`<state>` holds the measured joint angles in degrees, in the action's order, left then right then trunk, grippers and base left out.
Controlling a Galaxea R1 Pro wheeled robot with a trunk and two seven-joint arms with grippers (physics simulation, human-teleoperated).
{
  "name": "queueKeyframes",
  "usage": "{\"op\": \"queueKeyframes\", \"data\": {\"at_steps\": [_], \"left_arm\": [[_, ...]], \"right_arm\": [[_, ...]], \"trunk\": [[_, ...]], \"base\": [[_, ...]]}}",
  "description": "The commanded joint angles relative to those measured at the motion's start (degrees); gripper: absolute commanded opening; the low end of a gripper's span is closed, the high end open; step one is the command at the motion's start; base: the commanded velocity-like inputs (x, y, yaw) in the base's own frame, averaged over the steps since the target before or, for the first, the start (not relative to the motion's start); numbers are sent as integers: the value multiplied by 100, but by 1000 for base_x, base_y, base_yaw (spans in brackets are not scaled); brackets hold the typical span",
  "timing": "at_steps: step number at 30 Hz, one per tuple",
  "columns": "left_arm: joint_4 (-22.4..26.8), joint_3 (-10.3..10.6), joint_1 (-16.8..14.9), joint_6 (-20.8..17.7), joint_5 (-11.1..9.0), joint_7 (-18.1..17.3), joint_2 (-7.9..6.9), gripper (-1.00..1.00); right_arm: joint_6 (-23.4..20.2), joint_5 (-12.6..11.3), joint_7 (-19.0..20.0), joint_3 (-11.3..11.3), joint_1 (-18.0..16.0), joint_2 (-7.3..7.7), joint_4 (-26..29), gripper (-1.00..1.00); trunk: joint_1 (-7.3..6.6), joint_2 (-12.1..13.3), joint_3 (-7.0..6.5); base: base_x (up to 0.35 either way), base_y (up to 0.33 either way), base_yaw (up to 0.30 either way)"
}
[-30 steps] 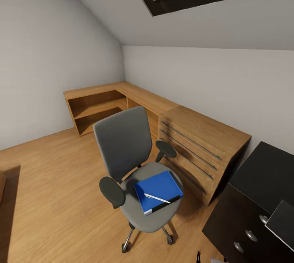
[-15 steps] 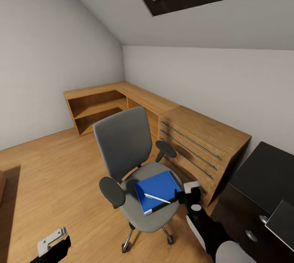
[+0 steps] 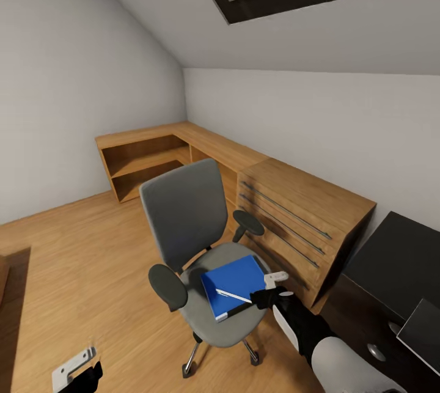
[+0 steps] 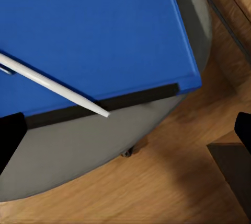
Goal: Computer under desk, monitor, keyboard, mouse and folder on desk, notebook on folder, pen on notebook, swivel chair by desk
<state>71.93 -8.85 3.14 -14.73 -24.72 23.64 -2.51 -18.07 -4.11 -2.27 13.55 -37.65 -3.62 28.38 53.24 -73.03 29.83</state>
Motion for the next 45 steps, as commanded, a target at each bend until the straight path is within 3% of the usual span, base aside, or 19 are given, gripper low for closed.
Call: {"op": "queueKeyframes", "data": {"at_steps": [1,11,17,27,32,35,36,39,41,45], "left_arm": [[-12,6,2,35,-43,29,-1,100],[-164,15,2,145,-34,45,-4,100],[-186,42,2,146,-33,53,1,100],[-189,58,2,146,-33,59,9,100],[-130,278,2,158,-33,37,36,100],[307,368,2,160,-39,40,39,100],[497,380,2,141,-40,43,39,100],[1222,397,2,-230,-47,61,38,100],[1617,397,5,-861,-67,72,40,100],[1841,391,0,-1613,-171,84,57,100]], "right_arm": [[-24,-44,-25,29,-4,3,8,100],[22,-5,3,69,-5,-2,2,100],[21,-2,4,520,-5,2,1,100],[15,-2,1,612,-5,15,1,100],[1,31,138,712,-3,34,15,100],[-62,39,200,879,-3,36,32,100],[-140,48,200,900,-4,25,33,100],[-980,32,216,914,-35,6,86,100],[-1721,4,241,911,-166,-11,229,100],[-2485,-13,431,857,-535,4,354,100]], "trunk": [[0,-3,5],[0,-3,46],[0,-3,82],[0,-3,143],[0,-3,156],[0,-3,157],[0,-3,157],[0,-3,158],[0,-3,158],[0,-3,158]], "base": [[0,0,0],[0,0,141],[0,0,218],[0,0,217],[0,0,84],[0,0,14],[0,0,4],[0,0,2],[0,0,0],[0,0,0]]}}
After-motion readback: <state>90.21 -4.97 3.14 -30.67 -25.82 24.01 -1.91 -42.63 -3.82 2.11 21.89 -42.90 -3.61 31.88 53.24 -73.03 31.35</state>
